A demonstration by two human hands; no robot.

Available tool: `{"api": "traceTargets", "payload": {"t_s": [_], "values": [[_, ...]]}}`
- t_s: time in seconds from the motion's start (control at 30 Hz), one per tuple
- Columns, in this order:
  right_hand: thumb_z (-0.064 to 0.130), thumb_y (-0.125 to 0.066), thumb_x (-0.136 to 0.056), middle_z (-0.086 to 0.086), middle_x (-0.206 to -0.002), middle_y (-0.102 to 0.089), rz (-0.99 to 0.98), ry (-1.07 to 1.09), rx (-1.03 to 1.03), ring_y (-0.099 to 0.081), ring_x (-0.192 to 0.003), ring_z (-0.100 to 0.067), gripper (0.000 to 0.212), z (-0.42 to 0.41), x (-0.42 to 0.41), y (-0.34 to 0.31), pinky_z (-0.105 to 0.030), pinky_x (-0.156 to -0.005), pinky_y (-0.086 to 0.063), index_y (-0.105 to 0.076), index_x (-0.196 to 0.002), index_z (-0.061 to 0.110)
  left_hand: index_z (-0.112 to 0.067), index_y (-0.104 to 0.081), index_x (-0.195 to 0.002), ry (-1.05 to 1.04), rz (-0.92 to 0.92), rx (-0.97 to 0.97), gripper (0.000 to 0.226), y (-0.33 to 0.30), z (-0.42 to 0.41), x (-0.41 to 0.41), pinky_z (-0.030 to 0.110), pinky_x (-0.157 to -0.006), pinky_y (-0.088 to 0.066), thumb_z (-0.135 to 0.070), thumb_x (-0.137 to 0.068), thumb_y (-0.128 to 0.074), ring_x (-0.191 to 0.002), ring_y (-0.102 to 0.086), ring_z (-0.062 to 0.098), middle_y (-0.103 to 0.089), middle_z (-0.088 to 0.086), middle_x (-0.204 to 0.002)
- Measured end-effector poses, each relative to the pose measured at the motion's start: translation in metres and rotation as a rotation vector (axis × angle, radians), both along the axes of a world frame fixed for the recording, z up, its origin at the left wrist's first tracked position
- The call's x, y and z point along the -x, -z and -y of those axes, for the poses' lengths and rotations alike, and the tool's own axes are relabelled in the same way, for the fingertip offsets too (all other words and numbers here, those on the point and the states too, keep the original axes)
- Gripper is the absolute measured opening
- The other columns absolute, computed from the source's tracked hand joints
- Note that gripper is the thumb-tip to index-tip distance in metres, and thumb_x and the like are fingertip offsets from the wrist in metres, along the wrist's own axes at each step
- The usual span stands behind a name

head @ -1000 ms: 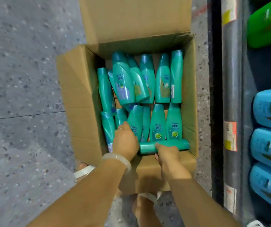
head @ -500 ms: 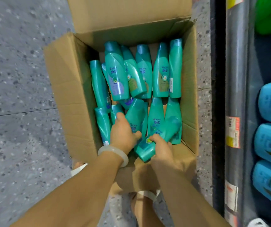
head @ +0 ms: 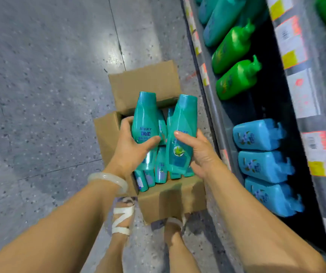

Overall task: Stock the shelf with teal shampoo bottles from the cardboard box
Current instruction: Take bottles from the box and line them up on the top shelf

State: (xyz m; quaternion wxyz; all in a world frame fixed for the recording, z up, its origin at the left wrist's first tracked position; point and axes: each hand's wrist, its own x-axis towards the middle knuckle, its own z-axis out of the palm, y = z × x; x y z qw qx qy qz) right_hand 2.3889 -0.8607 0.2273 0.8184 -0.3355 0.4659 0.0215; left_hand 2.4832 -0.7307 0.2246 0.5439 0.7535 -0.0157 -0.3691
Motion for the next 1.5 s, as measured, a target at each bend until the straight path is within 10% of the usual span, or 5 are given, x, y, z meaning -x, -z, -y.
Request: {"api": "traceTargets", "payload": {"t_s": [0.4, 0.83, 1.17, 1.5], "values": [[0.008, -0.075, -0.065, -0.002, -0.085, -0.074, 0.315, 0.218, 0.437, -0.070, -0.073, -0.017, 0.031, 0.000, 0.020, -0.338, -0.035, -0.074, -0.056, -0.068, -0.093, 0.020, -0.013, -0.043, -0.102, 0.297, 0.322, 0.380, 0.040, -0.337, 0.031, -0.012, 0.007, -0.051, -0.046, 0.001, -0.076, -0.071, -0.059, -0.059, -0.011, -0.058, -0.007, -0.084], [0.010, -0.078, -0.064, -0.004, -0.086, -0.072, 0.331, 0.686, 0.917, -0.067, -0.074, -0.019, 0.036, -0.049, 0.244, -0.603, -0.038, -0.075, -0.056, -0.065, -0.097, 0.015, -0.024, -0.046, -0.092, 0.872, 0.430, 0.790, 0.043, -0.594, 0.082, 0.175, 0.013, -0.053, -0.051, 0.001, -0.072, -0.074, -0.060, -0.062, -0.005, -0.064, 0.001, -0.086], [0.011, -0.065, -0.083, 0.000, -0.089, -0.072, 0.166, 0.961, 1.201, -0.069, -0.075, -0.014, 0.022, -0.044, 0.441, -0.690, -0.028, -0.066, -0.057, -0.062, -0.105, 0.014, -0.028, -0.046, -0.091, 1.129, 0.411, 0.938, 0.042, -0.677, 0.134, 0.367, 0.015, -0.053, -0.051, -0.008, -0.072, -0.077, -0.060, -0.062, -0.005, -0.065, -0.003, -0.085], [0.018, -0.074, -0.078, 0.001, -0.104, -0.071, -0.053, 1.058, 1.231, -0.067, -0.099, -0.021, 0.030, 0.059, 0.525, -0.690, -0.045, -0.096, -0.050, -0.061, -0.105, 0.021, -0.022, -0.041, -0.116, 1.045, 0.358, 0.877, 0.054, -0.680, 0.191, 0.433, 0.015, -0.058, -0.051, -0.012, -0.076, -0.075, -0.078, -0.062, 0.004, -0.062, -0.006, -0.095]]}}
